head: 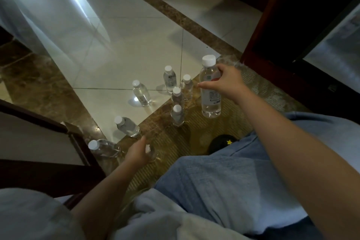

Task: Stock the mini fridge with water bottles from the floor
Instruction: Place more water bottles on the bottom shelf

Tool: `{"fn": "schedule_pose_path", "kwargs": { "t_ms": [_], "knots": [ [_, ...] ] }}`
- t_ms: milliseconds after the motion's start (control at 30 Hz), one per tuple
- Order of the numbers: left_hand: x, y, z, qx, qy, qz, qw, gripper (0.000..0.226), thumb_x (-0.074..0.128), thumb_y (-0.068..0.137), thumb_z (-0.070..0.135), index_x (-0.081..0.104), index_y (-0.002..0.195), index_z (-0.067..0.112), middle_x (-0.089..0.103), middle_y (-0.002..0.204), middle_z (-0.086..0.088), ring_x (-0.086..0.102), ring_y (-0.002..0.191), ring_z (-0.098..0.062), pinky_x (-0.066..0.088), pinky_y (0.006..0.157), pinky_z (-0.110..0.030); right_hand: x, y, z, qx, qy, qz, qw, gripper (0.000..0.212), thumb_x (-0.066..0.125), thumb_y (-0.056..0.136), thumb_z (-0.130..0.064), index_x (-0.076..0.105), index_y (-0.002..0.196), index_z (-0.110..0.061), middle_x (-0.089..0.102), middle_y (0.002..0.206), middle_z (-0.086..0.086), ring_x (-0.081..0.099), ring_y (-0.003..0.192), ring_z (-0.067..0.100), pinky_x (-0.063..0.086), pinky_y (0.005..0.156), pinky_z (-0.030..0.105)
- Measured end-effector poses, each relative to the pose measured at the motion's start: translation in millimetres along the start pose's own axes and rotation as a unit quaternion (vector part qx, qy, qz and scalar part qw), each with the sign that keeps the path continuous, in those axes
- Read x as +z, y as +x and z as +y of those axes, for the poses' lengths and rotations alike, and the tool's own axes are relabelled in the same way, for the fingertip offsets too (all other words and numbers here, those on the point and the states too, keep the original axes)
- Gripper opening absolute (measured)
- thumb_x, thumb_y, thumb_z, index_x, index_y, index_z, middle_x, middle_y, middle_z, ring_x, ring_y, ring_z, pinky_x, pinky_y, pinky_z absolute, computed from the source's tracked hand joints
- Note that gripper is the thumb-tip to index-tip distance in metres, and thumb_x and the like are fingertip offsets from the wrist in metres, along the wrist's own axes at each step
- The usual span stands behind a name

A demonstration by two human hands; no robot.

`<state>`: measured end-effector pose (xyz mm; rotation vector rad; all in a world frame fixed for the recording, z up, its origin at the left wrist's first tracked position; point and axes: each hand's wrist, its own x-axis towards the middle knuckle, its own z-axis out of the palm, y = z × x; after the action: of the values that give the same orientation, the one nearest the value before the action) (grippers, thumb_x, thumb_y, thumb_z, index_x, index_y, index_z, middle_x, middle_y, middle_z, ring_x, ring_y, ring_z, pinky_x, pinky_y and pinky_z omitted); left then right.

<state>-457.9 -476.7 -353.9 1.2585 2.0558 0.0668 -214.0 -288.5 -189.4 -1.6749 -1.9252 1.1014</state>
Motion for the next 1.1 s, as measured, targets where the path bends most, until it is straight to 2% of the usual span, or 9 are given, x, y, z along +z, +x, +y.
{"fn": "schedule_pose_path", "kwargs": {
  "t_ms": [100,200,300,367,667,767,900,1000,1100],
  "knots": [
    [0,0,-9,-0.020,-0.082,0.010,0.996,0.082,0.080,0.071,0.028,0.036,0.139,0.016,0.059,0.125,-0.007,0.056,0.115,-0.024,0.045,0.092,-0.034,1,-3,1,-0.002,0.005,-0.007,1.000,0.076,0.083,0.065,-0.040,0.053,0.129,-0.011,0.060,0.125,0.006,0.057,0.112,0.023,0.051,0.094,0.043],
    [2,3,-15,-0.027,-0.121,0.009,0.992,0.082,0.083,0.068,0.025,0.040,0.136,0.013,0.061,0.123,-0.007,0.057,0.114,-0.024,0.047,0.092,-0.034,2,-6,3,0.001,0.014,-0.010,1.000,0.073,0.083,0.067,-0.036,0.054,0.129,-0.011,0.061,0.123,0.005,0.058,0.110,0.022,0.051,0.091,0.038],
    [6,9,-18,-0.017,-0.116,-0.046,0.992,0.077,0.084,0.066,0.021,0.045,0.132,0.015,0.059,0.123,-0.005,0.055,0.116,-0.024,0.043,0.094,-0.032,5,-8,8,0.015,0.019,-0.008,1.000,0.077,0.083,0.065,-0.039,0.053,0.131,-0.011,0.062,0.122,0.006,0.059,0.110,0.023,0.052,0.092,0.041],
    [11,14,-17,-0.013,-0.110,-0.060,0.992,0.078,0.085,0.064,0.022,0.045,0.132,0.016,0.058,0.124,-0.004,0.053,0.118,-0.023,0.042,0.098,-0.034,5,-9,14,0.024,0.024,-0.005,0.999,0.071,0.084,0.065,-0.038,0.057,0.126,-0.013,0.064,0.116,0.004,0.061,0.106,0.022,0.052,0.092,0.042],
    [11,23,-6,-0.007,-0.132,-0.025,0.991,0.039,0.083,0.067,0.017,0.057,0.097,0.017,0.063,0.098,-0.001,0.060,0.095,-0.018,0.045,0.081,-0.027,2,-9,16,0.026,0.025,0.012,0.999,0.076,0.084,0.064,-0.040,0.055,0.129,-0.013,0.065,0.118,0.004,0.061,0.106,0.021,0.052,0.093,0.045],
    [-1,20,4,0.015,-0.165,-0.028,0.986,0.037,0.082,0.066,0.012,0.057,0.092,0.020,0.063,0.092,0.002,0.062,0.095,-0.020,0.048,0.080,-0.028,1,-8,13,0.020,0.032,0.014,0.999,0.074,0.083,0.065,-0.038,0.055,0.129,-0.013,0.064,0.119,0.004,0.060,0.108,0.021,0.052,0.093,0.041],
    [-28,16,27,0.067,-0.177,-0.012,0.982,0.040,0.082,0.060,0.015,0.062,0.094,0.015,0.069,0.093,-0.002,0.066,0.091,-0.017,0.056,0.084,-0.038,-4,-7,11,0.022,0.030,0.029,0.999,0.088,0.084,0.061,-0.045,0.050,0.135,-0.011,0.060,0.129,0.006,0.057,0.116,0.023,0.050,0.097,0.044],
    [-47,8,56,0.108,-0.188,0.010,0.976,0.035,0.081,0.064,0.014,0.061,0.093,0.016,0.067,0.090,0.003,0.064,0.088,-0.012,0.052,0.078,-0.026,-10,-9,11,0.026,0.038,0.044,0.998,0.091,0.084,0.060,-0.046,0.050,0.136,-0.012,0.059,0.131,0.006,0.056,0.118,0.023,0.049,0.098,0.045],
    [-68,1,91,0.168,-0.188,0.015,0.968,0.031,0.080,0.068,0.014,0.060,0.092,0.017,0.062,0.084,0.010,0.059,0.081,-0.001,0.045,0.072,-0.015,-19,-12,10,0.028,0.047,0.062,0.997,0.079,0.084,0.063,-0.042,0.055,0.130,-0.013,0.062,0.123,0.005,0.059,0.113,0.023,0.050,0.096,0.044]
  ]
}}
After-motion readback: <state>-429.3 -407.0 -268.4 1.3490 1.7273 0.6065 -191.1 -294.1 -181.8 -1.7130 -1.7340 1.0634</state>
